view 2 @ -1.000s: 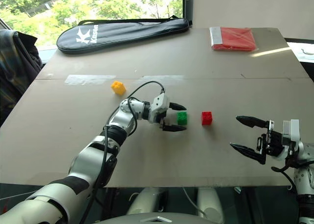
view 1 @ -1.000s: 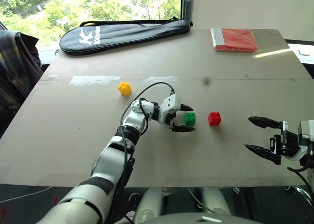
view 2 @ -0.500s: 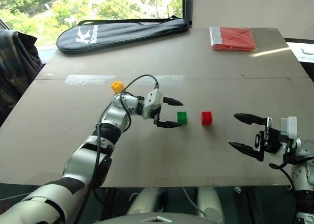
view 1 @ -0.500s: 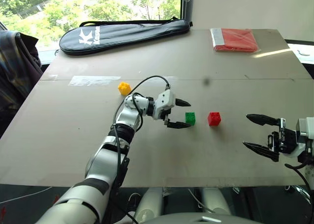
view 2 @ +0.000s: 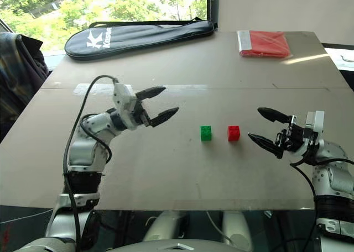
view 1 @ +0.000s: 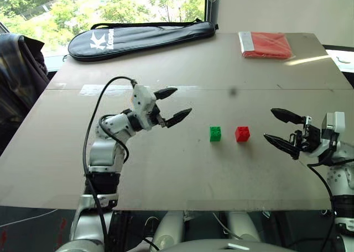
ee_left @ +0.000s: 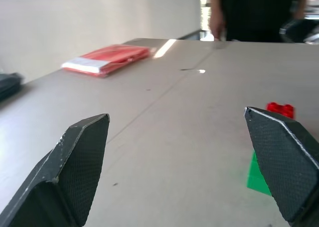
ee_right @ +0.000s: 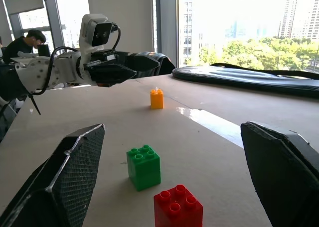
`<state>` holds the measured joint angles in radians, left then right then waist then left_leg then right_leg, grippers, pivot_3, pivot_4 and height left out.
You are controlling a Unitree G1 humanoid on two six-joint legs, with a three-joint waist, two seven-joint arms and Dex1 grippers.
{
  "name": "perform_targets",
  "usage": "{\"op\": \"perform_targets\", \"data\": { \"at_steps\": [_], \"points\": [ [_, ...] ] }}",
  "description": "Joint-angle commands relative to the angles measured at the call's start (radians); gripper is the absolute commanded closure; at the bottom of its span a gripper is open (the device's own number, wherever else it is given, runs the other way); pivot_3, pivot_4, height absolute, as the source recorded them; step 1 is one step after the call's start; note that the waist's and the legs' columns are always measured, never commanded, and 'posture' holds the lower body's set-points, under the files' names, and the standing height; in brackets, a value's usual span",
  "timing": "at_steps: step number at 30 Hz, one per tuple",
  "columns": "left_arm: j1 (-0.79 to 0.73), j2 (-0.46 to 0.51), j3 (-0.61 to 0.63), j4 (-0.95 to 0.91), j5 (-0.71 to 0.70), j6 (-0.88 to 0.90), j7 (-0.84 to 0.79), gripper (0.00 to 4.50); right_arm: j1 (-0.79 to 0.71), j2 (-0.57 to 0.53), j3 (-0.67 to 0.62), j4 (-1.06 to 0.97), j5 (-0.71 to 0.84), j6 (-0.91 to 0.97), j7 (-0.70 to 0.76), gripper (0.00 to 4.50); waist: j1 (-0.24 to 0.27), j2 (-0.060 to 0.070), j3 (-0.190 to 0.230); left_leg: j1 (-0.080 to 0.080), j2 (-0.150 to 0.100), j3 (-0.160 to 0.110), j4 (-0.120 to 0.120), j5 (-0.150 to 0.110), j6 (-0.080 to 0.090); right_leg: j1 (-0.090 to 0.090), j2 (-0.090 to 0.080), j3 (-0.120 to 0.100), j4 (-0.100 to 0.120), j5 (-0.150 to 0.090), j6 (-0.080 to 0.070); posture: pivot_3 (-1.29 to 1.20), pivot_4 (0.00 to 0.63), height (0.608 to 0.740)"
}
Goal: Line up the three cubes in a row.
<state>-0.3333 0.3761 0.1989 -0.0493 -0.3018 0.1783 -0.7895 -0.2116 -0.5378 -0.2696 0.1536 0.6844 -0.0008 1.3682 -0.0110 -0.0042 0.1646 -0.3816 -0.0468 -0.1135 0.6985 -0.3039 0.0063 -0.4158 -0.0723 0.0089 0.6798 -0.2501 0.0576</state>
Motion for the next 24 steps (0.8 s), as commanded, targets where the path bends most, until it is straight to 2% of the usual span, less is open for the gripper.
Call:
{"op": "perform_targets", "data": {
  "at_steps": [1, 3, 9, 20, 24],
  "points": [
    [0.071, 0.008, 0.094, -0.049, 0.084, -0.018, 0.217, 0.07, -0.010, -0.010, -0.013, 0.020, 0.000, -0.013, 0.020, 0.00, 0.002, 0.000, 0.000, 0.000, 0.000, 0.000, 0.000, 0.000, 0.000, 0.000, 0.000, 0.000, 0.000, 0.000, 0.000, 0.00, 0.150, 0.692],
    [0.095, 0.006, 0.114, -0.013, 0.105, -0.045, 0.278, 0.07, -0.016, -0.012, -0.015, 0.032, -0.003, -0.019, 0.026, 0.00, 0.003, 0.000, 0.000, 0.000, 0.000, 0.000, 0.000, 0.000, 0.000, 0.000, 0.001, 0.000, 0.000, 0.000, 0.000, 0.00, 0.150, 0.692],
    [0.072, 0.029, 0.070, 0.156, 0.136, -0.139, 0.274, 0.07, -0.022, -0.019, -0.014, 0.059, -0.018, -0.038, 0.056, 0.00, 0.010, 0.000, 0.000, 0.000, -0.002, 0.001, 0.000, 0.000, 0.000, 0.000, 0.000, -0.003, 0.000, 0.000, 0.001, 0.00, 0.150, 0.692],
    [-0.245, 0.126, -0.011, 0.797, 0.202, -0.359, 0.174, 0.07, 0.005, -0.030, -0.032, 0.009, -0.015, -0.035, 0.022, 0.00, 0.001, 0.000, 0.000, -0.001, -0.002, 0.000, 0.001, 0.000, 0.000, 0.000, 0.000, -0.006, 0.000, 0.001, 0.000, 0.00, 0.150, 0.692],
    [-0.349, 0.117, 0.006, 0.967, 0.168, -0.368, 0.139, 0.07, 0.022, -0.033, -0.041, -0.015, -0.011, -0.035, 0.002, 0.00, 0.000, 0.000, 0.000, -0.002, -0.003, 0.000, 0.001, 0.000, 0.000, -0.001, 0.000, -0.005, 0.000, 0.000, 0.001, 0.00, 0.150, 0.692]
  ]
}}
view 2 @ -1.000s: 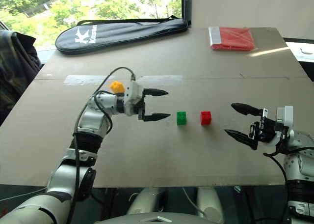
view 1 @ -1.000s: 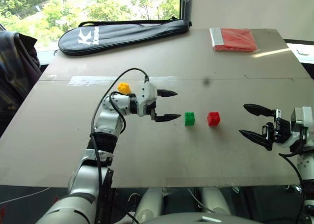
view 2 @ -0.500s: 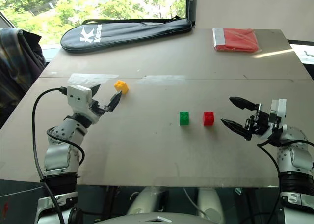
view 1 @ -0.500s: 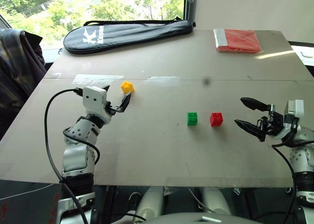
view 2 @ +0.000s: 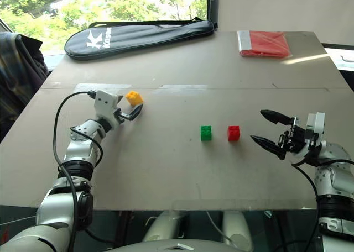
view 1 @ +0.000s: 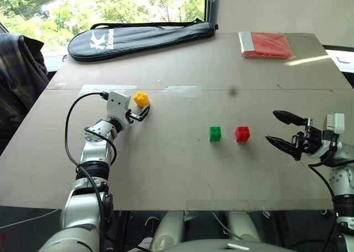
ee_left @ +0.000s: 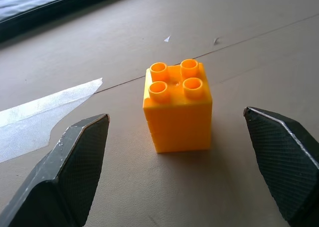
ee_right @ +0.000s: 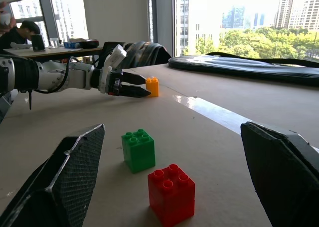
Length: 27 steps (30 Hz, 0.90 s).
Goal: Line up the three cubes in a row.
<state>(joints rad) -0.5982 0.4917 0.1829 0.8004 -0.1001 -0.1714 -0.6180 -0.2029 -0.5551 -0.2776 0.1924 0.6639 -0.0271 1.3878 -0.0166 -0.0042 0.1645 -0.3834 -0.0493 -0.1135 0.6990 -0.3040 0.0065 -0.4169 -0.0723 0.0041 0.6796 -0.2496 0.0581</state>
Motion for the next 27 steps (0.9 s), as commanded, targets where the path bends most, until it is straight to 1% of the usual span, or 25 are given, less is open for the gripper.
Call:
{"op": "perform_targets", "data": {
  "at_steps": [1, 3, 5, 8, 9, 11, 15, 18, 20, 24, 27],
  "points": [
    [-0.107, 0.001, 0.020, 0.159, -0.032, -0.024, -0.042, 0.31, 0.019, -0.014, -0.033, -0.062, 0.009, -0.009, -0.023, 0.00, 0.006, 0.000, 0.000, 0.000, 0.000, -0.001, 0.000, 0.000, 0.000, 0.000, 0.000, -0.002, 0.001, 0.000, 0.000, 0.00, 0.150, 0.692],
    [-0.135, 0.005, 0.003, 0.219, -0.014, -0.047, -0.059, 0.81, 0.029, -0.011, -0.030, -0.076, 0.009, -0.008, -0.030, 0.00, 0.006, 0.000, 0.000, 0.000, 0.000, -0.002, 0.000, 0.000, 0.000, 0.000, 0.000, -0.002, 0.001, 0.000, 0.000, 0.00, 0.150, 0.692],
    [-0.152, 0.007, -0.009, 0.257, 0.000, -0.067, -0.066, 1.70, 0.033, -0.010, -0.029, -0.086, 0.010, -0.006, -0.036, 0.00, 0.005, 0.000, 0.000, 0.000, -0.001, -0.001, 0.000, 0.000, 0.000, 0.000, 0.000, -0.002, 0.001, 0.000, 0.000, 0.00, 0.150, 0.692],
    [-0.167, 0.006, -0.012, 0.291, 0.006, -0.085, -0.066, 3.19, 0.036, -0.011, -0.026, -0.092, 0.009, -0.010, -0.037, 0.00, 0.005, 0.000, 0.000, 0.000, -0.001, -0.001, 0.000, 0.000, 0.000, 0.000, 0.000, -0.001, 0.001, 0.000, 0.000, 0.00, 0.150, 0.692],
    [-0.171, 0.005, -0.012, 0.299, 0.008, -0.090, -0.066, 3.26, 0.038, -0.010, -0.023, -0.092, 0.007, -0.013, -0.036, 0.00, 0.005, 0.000, 0.000, 0.000, -0.001, -0.001, 0.000, 0.000, 0.000, 0.000, 0.000, -0.002, 0.001, 0.000, 0.000, 0.00, 0.150, 0.692],
    [-0.175, 0.008, -0.020, 0.309, 0.018, -0.105, -0.069, 3.25, 0.042, -0.009, -0.020, -0.095, 0.005, -0.016, -0.033, 0.00, 0.006, 0.000, 0.000, 0.000, -0.001, -0.001, 0.000, 0.000, 0.000, 0.000, 0.000, -0.002, 0.001, 0.000, 0.000, 0.00, 0.150, 0.692],
    [-0.162, 0.007, -0.041, 0.288, 0.011, -0.159, -0.185, 3.25, 0.042, -0.009, -0.019, -0.090, 0.004, -0.019, -0.028, 0.00, 0.005, 0.000, 0.000, 0.000, -0.001, -0.001, 0.000, 0.000, 0.000, 0.000, 0.000, -0.002, 0.001, 0.000, 0.000, 0.00, 0.150, 0.692],
    [-0.130, -0.014, -0.050, 0.198, -0.078, -0.154, -0.468, 3.25, 0.042, -0.011, -0.022, -0.079, 0.006, -0.023, -0.018, 0.00, 0.004, 0.000, 0.000, 0.000, -0.001, -0.001, 0.000, 0.000, 0.000, 0.000, 0.000, -0.001, 0.001, 0.000, 0.000, 0.00, 0.150, 0.692],
    [-0.105, -0.018, -0.094, 0.148, -0.083, -0.173, -0.616, 3.25, 0.045, -0.012, -0.021, -0.074, 0.005, -0.026, -0.007, 0.00, 0.003, 0.000, 0.000, -0.001, -0.001, -0.001, 0.000, 0.000, 0.000, 0.000, 0.000, -0.001, 0.001, 0.000, 0.000, 0.00, 0.150, 0.692],
    [-0.095, -0.024, -0.160, 0.104, -0.081, -0.166, -0.800, 3.25, 0.046, -0.011, -0.020, -0.072, 0.007, -0.030, 0.003, 0.00, 0.003, 0.000, 0.000, 0.000, -0.001, -0.001, 0.000, 0.000, 0.000, 0.000, 0.001, -0.001, 0.001, 0.000, 0.000, 0.00, 0.150, 0.692],
    [-0.124, -0.042, -0.208, 0.113, -0.054, -0.197, -0.871, 3.25, 0.061, -0.013, -0.027, -0.075, 0.016, -0.029, 0.013, 0.00, 0.002, 0.000, 0.000, 0.000, -0.001, -0.001, 0.000, 0.000, 0.000, 0.000, 0.001, -0.001, 0.001, 0.000, 0.000, 0.00, 0.150, 0.692]
  ]
}}
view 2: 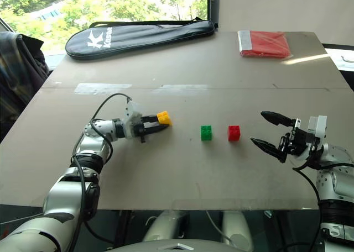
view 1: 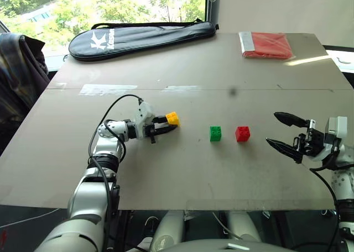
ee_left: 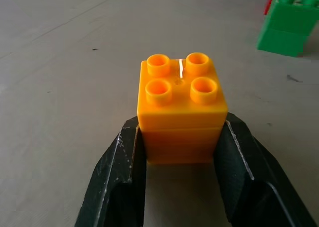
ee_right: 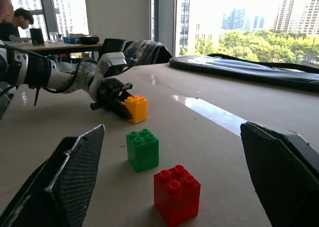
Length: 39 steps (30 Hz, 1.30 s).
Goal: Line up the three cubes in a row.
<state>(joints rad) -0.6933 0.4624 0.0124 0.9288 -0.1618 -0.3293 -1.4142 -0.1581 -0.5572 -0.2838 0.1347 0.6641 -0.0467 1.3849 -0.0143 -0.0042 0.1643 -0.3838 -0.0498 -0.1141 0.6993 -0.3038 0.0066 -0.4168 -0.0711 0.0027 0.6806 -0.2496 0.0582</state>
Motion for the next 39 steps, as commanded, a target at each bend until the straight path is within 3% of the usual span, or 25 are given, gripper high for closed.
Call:
{"op": "perform_targets", "data": {
  "at_steps": [1, 12, 24, 25, 30, 39],
  "points": [
    [-0.043, -0.019, -0.050, -0.004, 0.014, -0.045, -0.090, 3.25, 0.026, -0.012, -0.024, -0.019, 0.021, -0.007, 0.024, 0.00, 0.002, 0.000, 0.000, 0.000, 0.000, 0.000, 0.000, 0.000, 0.000, 0.000, 0.000, 0.000, 0.000, 0.000, 0.000, 0.00, 0.150, 0.692],
    [-0.137, -0.060, -0.108, 0.131, 0.064, -0.147, -0.175, 3.25, 0.147, -0.044, -0.034, -0.102, 0.046, -0.002, 0.077, 0.00, -0.006, 0.000, 0.000, 0.000, 0.000, 0.000, 0.000, 0.000, 0.001, 0.001, 0.001, 0.000, 0.000, 0.000, 0.000, 0.00, 0.150, 0.692],
    [-0.148, -0.073, -0.103, 0.188, 0.091, -0.173, -0.137, 3.25, 0.150, -0.041, -0.035, -0.108, 0.043, -0.012, 0.066, 0.00, -0.003, 0.000, 0.000, 0.001, 0.000, 0.000, 0.001, -0.002, 0.004, 0.002, 0.001, 0.000, 0.000, 0.000, 0.000, 0.00, 0.150, 0.692],
    [-0.148, -0.073, -0.102, 0.191, 0.093, -0.174, -0.131, 2.19, 0.148, -0.042, -0.034, -0.106, 0.042, -0.012, 0.067, 0.00, -0.002, 0.000, 0.000, 0.001, 0.000, 0.000, 0.001, -0.002, 0.004, 0.002, 0.001, 0.000, 0.000, 0.000, 0.000, 0.00, 0.150, 0.692],
    [-0.148, -0.076, -0.099, 0.202, 0.101, -0.189, -0.108, 0.03, 0.137, -0.043, -0.032, -0.089, 0.038, -0.017, 0.077, 0.00, -0.002, 0.000, 0.000, 0.002, 0.000, 0.000, 0.001, -0.002, 0.004, 0.002, 0.001, -0.001, 0.001, 0.000, 0.000, 0.00, 0.150, 0.692],
    [-0.143, -0.048, -0.049, 0.178, 0.056, -0.194, -0.095, 0.03, 0.141, -0.042, -0.032, -0.063, 0.029, -0.027, 0.089, 0.00, -0.002, 0.000, 0.000, 0.002, 0.000, 0.000, 0.001, -0.002, 0.004, 0.003, 0.001, -0.001, 0.001, 0.000, 0.000, 0.00, 0.150, 0.692]
  ]
}}
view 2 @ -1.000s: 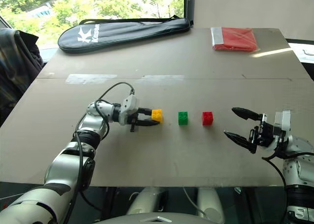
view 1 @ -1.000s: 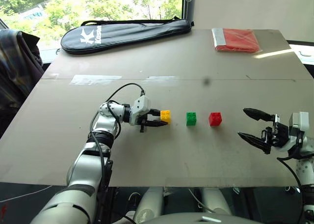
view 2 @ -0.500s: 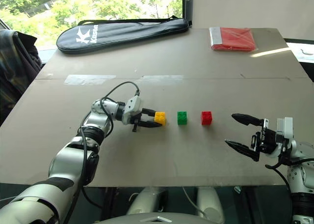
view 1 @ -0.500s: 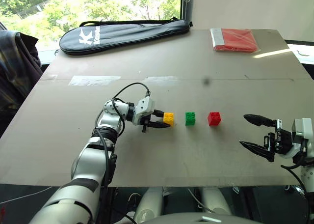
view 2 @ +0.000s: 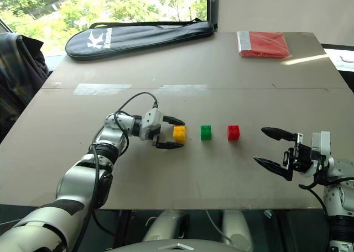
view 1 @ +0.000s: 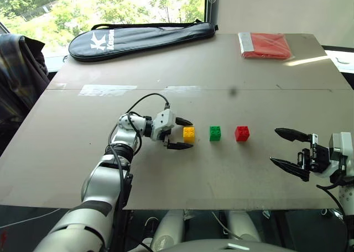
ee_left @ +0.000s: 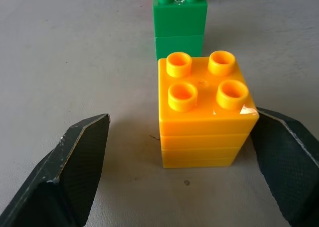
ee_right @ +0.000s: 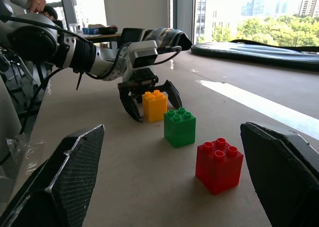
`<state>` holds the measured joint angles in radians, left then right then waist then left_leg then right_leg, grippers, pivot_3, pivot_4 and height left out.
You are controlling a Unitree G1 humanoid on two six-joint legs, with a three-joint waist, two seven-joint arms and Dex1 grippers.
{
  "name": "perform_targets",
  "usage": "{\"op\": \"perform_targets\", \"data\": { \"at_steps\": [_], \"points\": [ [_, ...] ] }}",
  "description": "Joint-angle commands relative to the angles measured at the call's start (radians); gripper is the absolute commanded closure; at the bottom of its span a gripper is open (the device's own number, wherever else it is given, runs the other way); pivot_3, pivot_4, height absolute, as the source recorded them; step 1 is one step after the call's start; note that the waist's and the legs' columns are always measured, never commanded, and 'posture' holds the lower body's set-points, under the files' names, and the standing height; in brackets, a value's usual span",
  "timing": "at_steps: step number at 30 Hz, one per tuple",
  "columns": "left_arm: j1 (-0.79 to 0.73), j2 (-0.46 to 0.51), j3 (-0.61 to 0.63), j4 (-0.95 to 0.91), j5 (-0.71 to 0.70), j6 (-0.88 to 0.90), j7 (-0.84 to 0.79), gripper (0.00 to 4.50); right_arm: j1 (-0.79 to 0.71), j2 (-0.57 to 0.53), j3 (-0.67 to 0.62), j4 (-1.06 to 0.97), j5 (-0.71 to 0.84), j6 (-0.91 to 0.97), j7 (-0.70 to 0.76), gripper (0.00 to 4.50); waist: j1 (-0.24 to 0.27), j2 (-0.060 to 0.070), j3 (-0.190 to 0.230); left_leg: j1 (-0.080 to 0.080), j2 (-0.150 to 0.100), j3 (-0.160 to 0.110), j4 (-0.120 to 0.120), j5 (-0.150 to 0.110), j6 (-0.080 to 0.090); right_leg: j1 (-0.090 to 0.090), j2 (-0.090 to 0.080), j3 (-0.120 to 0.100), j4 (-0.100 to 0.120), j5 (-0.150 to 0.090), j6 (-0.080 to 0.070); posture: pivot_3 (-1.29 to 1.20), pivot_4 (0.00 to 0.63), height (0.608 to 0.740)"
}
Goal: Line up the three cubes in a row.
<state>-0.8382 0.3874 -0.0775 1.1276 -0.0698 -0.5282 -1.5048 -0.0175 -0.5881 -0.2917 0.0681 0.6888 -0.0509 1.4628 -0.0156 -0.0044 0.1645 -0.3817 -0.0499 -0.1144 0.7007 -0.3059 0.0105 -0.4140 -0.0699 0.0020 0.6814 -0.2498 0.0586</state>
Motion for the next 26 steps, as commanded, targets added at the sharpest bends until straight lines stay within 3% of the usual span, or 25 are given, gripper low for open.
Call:
{"op": "perform_targets", "data": {
  "at_steps": [1, 3, 8, 12, 20, 26],
  "points": [
    [0.017, 0.042, 0.051, -0.057, -0.063, 0.035, -0.043, 0.03, 0.005, -0.010, -0.026, 0.012, -0.001, -0.030, 0.012, 0.00, -0.002, 0.000, 0.000, 0.000, 0.000, 0.000, 0.000, 0.000, 0.000, 0.000, 0.000, 0.000, 0.000, 0.000, 0.000, 0.00, 0.150, 0.692],
    [0.066, 0.078, 0.052, -0.167, -0.118, 0.086, -0.097, 0.03, 0.011, -0.008, -0.029, 0.025, -0.008, -0.044, 0.014, 0.00, -0.007, 0.000, 0.000, 0.000, 0.000, 0.000, 0.000, 0.000, -0.001, 0.000, 0.000, 0.000, 0.000, 0.000, 0.000, 0.00, 0.150, 0.692],
    [0.300, 0.228, 0.044, -0.662, -0.311, 0.406, -0.106, 0.03, 0.019, -0.005, -0.032, 0.067, -0.027, -0.077, 0.007, 0.00, -0.023, 0.001, 0.000, -0.001, 0.002, 0.000, -0.001, 0.002, -0.003, -0.001, -0.001, 0.001, -0.001, 0.000, 0.000, 0.00, 0.150, 0.692],
    [0.527, 0.296, 0.088, -0.989, -0.308, 0.621, 0.094, 0.03, 0.019, -0.009, -0.007, 0.148, -0.119, -0.133, -0.043, 0.00, -0.017, 0.002, 0.001, 0.000, 0.002, 0.000, -0.001, 0.001, -0.002, 0.000, -0.002, 0.003, -0.001, 0.000, 0.000, 0.00, 0.150, 0.692],
    [0.993, 0.220, 0.163, -1.428, -0.284, 0.748, 0.468, 0.03, 0.066, -0.004, -0.024, 0.206, -0.152, -0.188, -0.080, 0.00, 0.001, 0.004, 0.001, 0.001, 0.003, 0.001, -0.002, -0.001, 0.001, 0.000, -0.004, 0.009, -0.002, 0.000, -0.001, 0.00, 0.150, 0.692],
    [1.100, 0.149, 0.103, -1.425, -0.196, 0.662, 0.593, 0.03, 0.079, -0.031, -0.025, 0.240, -0.180, -0.190, -0.102, 0.00, 0.014, 0.008, -0.001, 0.003, 0.003, 0.003, -0.002, -0.001, 0.001, 0.002, -0.005, 0.009, -0.002, 0.000, -0.001, 0.00, 0.150, 0.692]
  ]
}}
